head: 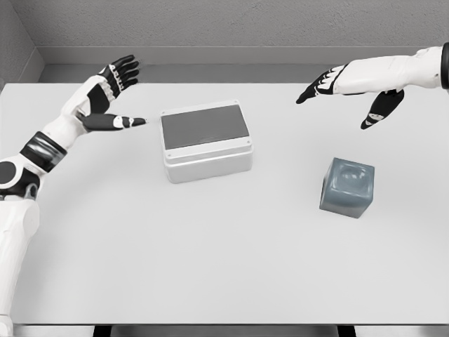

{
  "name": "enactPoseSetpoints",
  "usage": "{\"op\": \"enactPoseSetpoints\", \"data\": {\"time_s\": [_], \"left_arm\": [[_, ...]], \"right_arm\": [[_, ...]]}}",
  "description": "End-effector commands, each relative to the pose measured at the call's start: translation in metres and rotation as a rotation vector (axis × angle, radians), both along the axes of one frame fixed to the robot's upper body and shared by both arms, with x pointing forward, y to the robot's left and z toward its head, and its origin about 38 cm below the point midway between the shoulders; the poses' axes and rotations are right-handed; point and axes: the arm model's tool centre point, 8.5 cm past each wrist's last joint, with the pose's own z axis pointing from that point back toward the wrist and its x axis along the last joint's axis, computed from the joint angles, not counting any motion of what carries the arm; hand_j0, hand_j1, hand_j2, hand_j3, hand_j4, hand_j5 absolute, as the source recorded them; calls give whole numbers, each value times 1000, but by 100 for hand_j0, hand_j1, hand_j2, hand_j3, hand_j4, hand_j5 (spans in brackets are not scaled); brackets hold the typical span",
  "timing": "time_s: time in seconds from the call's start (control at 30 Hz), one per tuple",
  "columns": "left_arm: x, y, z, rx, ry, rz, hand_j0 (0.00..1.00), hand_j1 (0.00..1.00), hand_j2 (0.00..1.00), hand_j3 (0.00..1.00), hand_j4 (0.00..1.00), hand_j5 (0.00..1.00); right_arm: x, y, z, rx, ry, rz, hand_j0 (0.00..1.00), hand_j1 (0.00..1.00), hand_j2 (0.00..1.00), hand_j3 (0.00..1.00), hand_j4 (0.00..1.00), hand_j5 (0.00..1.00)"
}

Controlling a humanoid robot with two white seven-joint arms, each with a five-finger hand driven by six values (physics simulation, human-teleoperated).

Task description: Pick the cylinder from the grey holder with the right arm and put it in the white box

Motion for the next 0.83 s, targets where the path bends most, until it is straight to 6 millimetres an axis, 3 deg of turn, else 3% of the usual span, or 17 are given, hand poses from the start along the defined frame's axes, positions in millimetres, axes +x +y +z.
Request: {"op": "enactPoseSetpoints", "data": {"time_s": [0.0,0.13,0.17,0.33,0.37,0.5,0.6,0.8], "left_arm": [[0,35,-16,53,106,85,100,100,100,100,100,100],[-7,40,6,-40,46,63,100,100,100,100,100,100],[-20,56,26,-52,8,44,100,100,100,100,100,100],[-76,85,66,-27,-124,-31,100,100,100,100,100,100],[-79,86,72,-17,-190,-35,100,100,100,100,100,100],[-81,80,66,-7,-189,-53,100,100,100,100,100,100],[-81,50,42,-16,-126,-128,100,100,100,100,100,100],[-82,35,37,-27,-119,-163,100,100,100,100,100,100]], "right_arm": [[0,0,1,5,2,-3,100,100,100,100,100,100],[0,1,1,5,0,0,100,100,100,100,100,100],[0,1,0,4,2,0,100,100,100,100,100,100],[0,1,0,4,2,0,100,100,100,100,100,100],[0,1,0,4,2,0,100,100,100,100,100,100],[-1,2,-1,4,3,2,100,100,100,100,100,100],[-1,2,-1,4,4,4,100,100,100,100,100,100],[-1,3,-1,4,4,6,100,100,100,100,100,100]]}}
